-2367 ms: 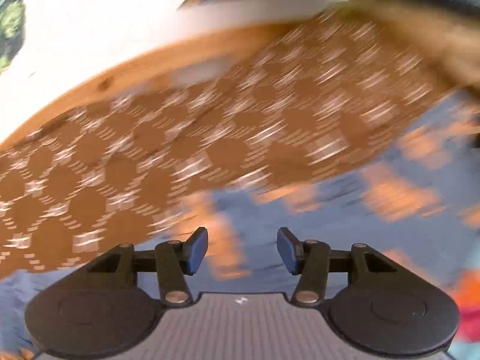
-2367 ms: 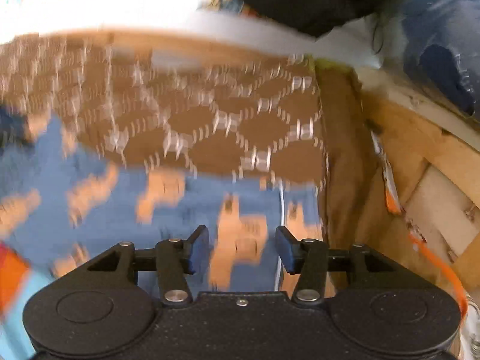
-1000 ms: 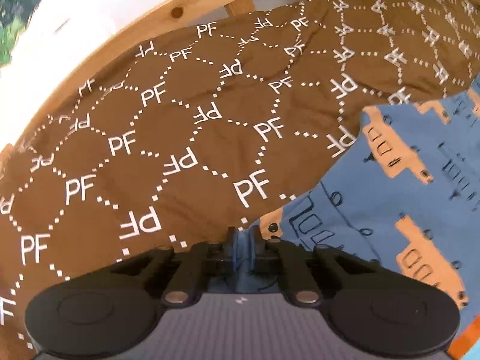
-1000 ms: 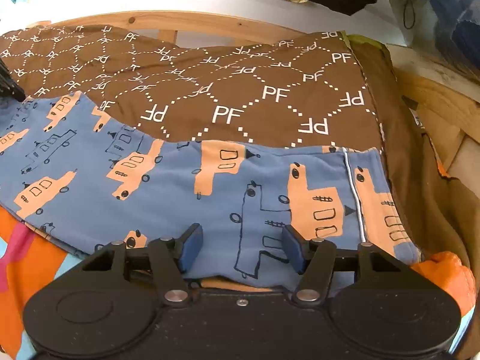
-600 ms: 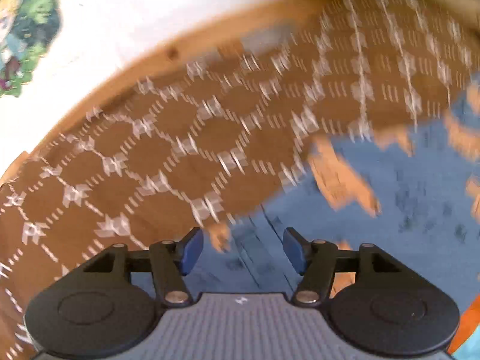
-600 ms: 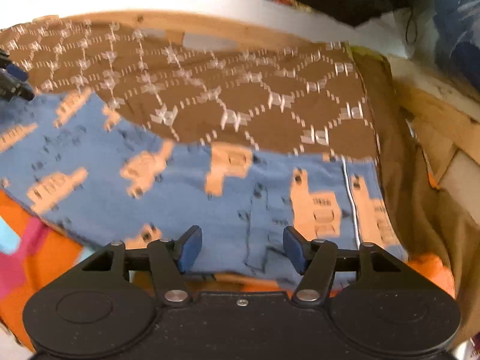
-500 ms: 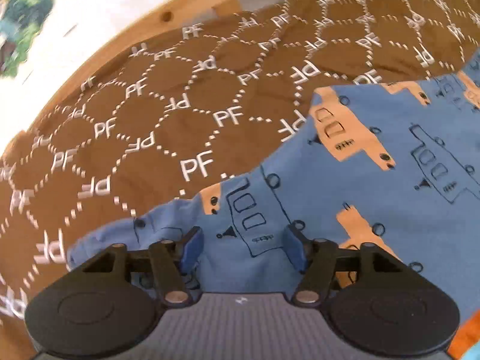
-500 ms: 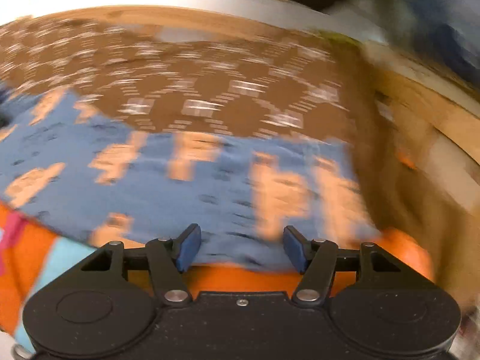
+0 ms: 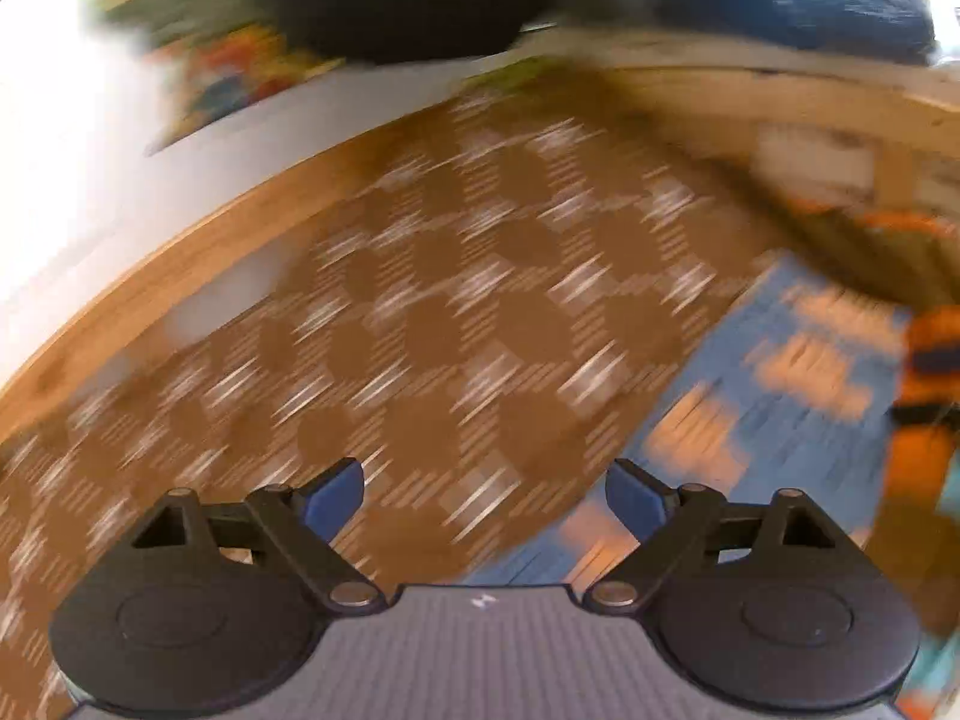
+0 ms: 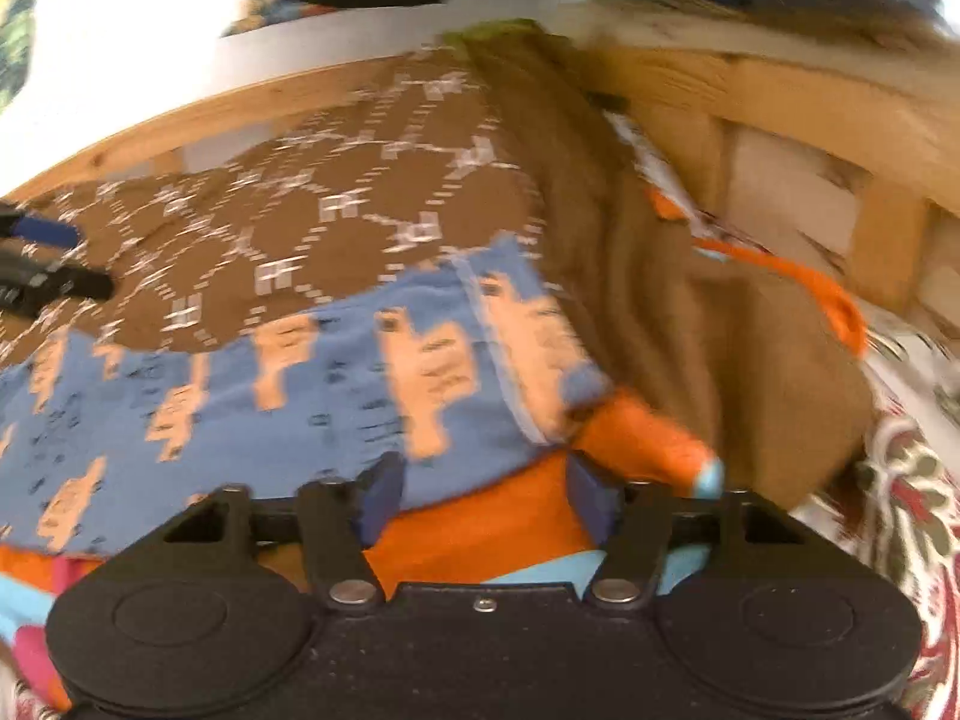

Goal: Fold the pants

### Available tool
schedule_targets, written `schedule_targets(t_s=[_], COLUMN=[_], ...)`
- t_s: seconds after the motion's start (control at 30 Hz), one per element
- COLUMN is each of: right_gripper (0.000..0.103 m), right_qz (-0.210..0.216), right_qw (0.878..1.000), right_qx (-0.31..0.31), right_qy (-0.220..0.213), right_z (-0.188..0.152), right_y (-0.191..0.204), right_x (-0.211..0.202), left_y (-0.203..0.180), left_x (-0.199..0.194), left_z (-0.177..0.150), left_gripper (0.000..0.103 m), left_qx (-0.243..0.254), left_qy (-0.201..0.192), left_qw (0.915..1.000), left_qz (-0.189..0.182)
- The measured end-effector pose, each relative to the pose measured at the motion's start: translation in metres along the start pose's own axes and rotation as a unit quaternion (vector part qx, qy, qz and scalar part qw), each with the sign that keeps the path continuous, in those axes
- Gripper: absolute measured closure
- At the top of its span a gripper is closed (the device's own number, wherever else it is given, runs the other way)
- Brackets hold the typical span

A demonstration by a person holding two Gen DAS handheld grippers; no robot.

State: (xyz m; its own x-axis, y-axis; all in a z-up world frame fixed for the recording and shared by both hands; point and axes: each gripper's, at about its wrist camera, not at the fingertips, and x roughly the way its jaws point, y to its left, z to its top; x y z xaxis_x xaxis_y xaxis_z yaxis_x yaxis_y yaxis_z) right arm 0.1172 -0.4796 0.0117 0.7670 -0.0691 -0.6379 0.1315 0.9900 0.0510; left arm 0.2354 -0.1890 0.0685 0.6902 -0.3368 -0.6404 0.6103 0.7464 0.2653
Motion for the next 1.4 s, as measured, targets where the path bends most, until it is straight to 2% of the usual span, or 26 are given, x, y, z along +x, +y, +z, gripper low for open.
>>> schedule_targets(t_s=[0.03, 0.17, 0.3, 0.4, 0.53, 0.73, 0.83, 0.93, 1.0, 1.1, 1.2, 1.27, 1.3, 1.4], right_gripper=[0.054, 0.054, 0.053, 0.051, 0.049, 0.063, 0.084, 0.088, 0.089, 0.090, 0.090, 0.090, 0.090, 0.090], right_qz=[-0.005, -0.014, -0.031, -0.047, -0.046, -0.038, -0.049, -0.052, -0.056, -0.064, -0.063, -0.061, -0.060, -0.059], right_qw=[1.000, 0.999, 0.998, 0.997, 0.994, 0.990, 0.988, 0.990, 0.989, 0.983, 0.973, 0.966, 0.963, 0.956], right_qx=[0.007, 0.020, 0.022, 0.025, 0.059, 0.101, 0.096, 0.064, 0.022, -0.064, -0.140, -0.178, -0.193, -0.230], right_qy=[-0.002, -0.024, -0.043, -0.059, -0.086, -0.096, -0.106, -0.116, -0.132, -0.157, -0.173, -0.177, -0.177, -0.175], right_z=[0.000, -0.002, -0.005, -0.004, 0.000, 0.002, 0.001, 0.002, 0.002, -0.001, -0.008, -0.013, -0.014, -0.018], right_y=[-0.002, -0.005, -0.001, 0.002, -0.006, -0.021, -0.020, -0.014, -0.004, 0.020, 0.040, 0.051, 0.055, 0.064], right_x=[0.000, 0.001, 0.003, 0.009, 0.014, 0.013, 0.011, 0.006, 0.002, -0.005, -0.010, -0.010, -0.009, -0.006], left_y=[-0.018, -0.074, -0.110, -0.120, -0.123, -0.114, -0.110, -0.100, -0.089, -0.072, -0.062, -0.062, -0.064, -0.076], left_x=[0.010, 0.050, 0.089, 0.119, 0.130, 0.124, 0.110, 0.088, 0.077, 0.068, 0.073, 0.080, 0.083, 0.093], left_z=[0.017, 0.062, 0.077, 0.076, 0.070, 0.077, 0.080, 0.085, 0.090, 0.101, 0.112, 0.118, 0.120, 0.124], left_gripper=[0.012, 0.012, 0.012, 0.011, 0.005, 0.005, 0.011, 0.011, 0.013, 0.019, 0.020, 0.020, 0.020, 0.022], left_qx=[0.010, 0.055, 0.087, 0.083, 0.063, 0.041, 0.021, -0.019, -0.063, -0.127, -0.187, -0.216, -0.221, -0.211], left_qy=[0.001, -0.004, 0.017, 0.033, 0.041, 0.048, 0.042, 0.034, 0.047, 0.066, 0.111, 0.137, 0.151, 0.186], left_qw=[0.9998, 0.9961, 0.9940, 0.9946, 0.9965, 0.9972, 0.9980, 0.9975, 0.9930, 0.9791, 0.9567, 0.9430, 0.9387, 0.9375], left_qz=[-0.016, -0.068, -0.065, -0.052, -0.037, -0.041, -0.043, -0.058, -0.088, -0.144, -0.193, -0.213, -0.217, -0.205])
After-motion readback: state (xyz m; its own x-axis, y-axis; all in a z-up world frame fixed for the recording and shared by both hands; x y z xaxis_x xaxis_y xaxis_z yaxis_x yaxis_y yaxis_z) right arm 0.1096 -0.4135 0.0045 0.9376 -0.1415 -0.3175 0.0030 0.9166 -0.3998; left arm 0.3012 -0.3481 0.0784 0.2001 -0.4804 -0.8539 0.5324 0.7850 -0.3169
